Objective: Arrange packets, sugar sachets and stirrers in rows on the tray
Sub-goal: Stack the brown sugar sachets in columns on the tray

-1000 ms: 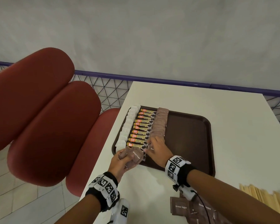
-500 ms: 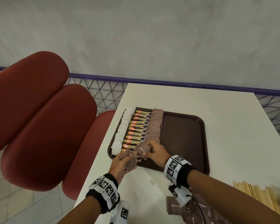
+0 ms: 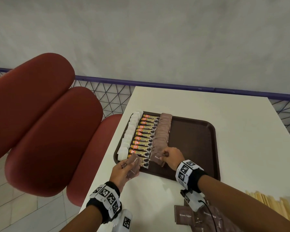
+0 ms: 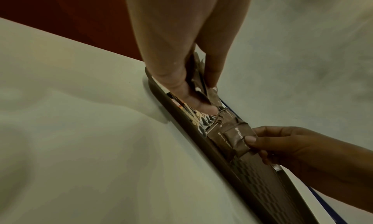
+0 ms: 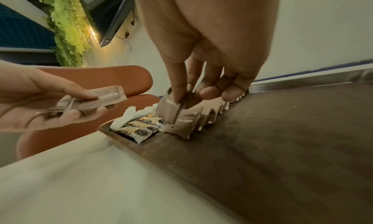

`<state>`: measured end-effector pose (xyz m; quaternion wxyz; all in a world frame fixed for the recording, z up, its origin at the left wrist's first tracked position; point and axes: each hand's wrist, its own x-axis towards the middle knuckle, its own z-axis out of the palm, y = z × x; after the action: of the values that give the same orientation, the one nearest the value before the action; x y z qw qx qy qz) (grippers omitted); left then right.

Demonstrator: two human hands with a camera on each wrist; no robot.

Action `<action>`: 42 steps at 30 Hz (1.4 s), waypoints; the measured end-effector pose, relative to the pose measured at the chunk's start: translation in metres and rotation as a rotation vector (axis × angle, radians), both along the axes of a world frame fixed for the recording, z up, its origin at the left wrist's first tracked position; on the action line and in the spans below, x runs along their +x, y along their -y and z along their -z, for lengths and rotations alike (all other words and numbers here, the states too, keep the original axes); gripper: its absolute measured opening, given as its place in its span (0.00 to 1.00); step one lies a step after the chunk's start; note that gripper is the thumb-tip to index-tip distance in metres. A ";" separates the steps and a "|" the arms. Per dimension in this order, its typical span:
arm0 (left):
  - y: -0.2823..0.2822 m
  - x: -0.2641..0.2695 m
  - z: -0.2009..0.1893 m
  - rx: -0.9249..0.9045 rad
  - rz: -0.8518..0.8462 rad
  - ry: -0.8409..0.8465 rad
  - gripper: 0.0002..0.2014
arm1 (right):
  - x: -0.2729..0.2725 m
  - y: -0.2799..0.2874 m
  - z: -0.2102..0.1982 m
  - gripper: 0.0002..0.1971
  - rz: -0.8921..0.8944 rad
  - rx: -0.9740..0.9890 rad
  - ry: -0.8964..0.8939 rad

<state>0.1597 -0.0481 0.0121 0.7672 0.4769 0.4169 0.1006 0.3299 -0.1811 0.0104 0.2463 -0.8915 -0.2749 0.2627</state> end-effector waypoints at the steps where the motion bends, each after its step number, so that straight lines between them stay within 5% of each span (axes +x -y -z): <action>1: 0.000 -0.001 0.000 -0.002 -0.006 0.000 0.12 | -0.002 -0.002 0.001 0.04 -0.006 -0.011 0.002; 4: -0.001 -0.002 -0.001 -0.008 -0.015 0.008 0.11 | -0.005 -0.008 0.006 0.03 -0.036 -0.077 0.061; 11: -0.004 -0.005 0.000 -0.031 -0.051 -0.003 0.14 | -0.005 -0.013 0.008 0.16 -0.275 -0.242 0.516; 22: -0.001 -0.002 -0.004 0.026 -0.013 -0.027 0.16 | -0.015 -0.011 0.001 0.20 -0.198 -0.111 0.609; 27: 0.004 0.006 -0.004 0.040 0.004 -0.032 0.19 | -0.023 -0.009 -0.014 0.14 -0.188 0.191 0.229; 32: 0.013 0.016 -0.007 0.032 0.057 -0.003 0.12 | -0.034 -0.008 -0.011 0.21 -0.200 0.225 -0.119; 34: 0.016 0.018 -0.009 0.022 0.079 0.010 0.11 | -0.036 -0.007 -0.009 0.15 -0.168 0.304 -0.251; 42: 0.011 0.013 -0.004 0.015 0.066 -0.033 0.06 | -0.009 0.004 -0.020 0.13 0.199 0.514 -0.252</action>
<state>0.1731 -0.0587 0.0161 0.7595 0.4979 0.4127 0.0704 0.3210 -0.1854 0.0307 0.5205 -0.7828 -0.2110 0.2679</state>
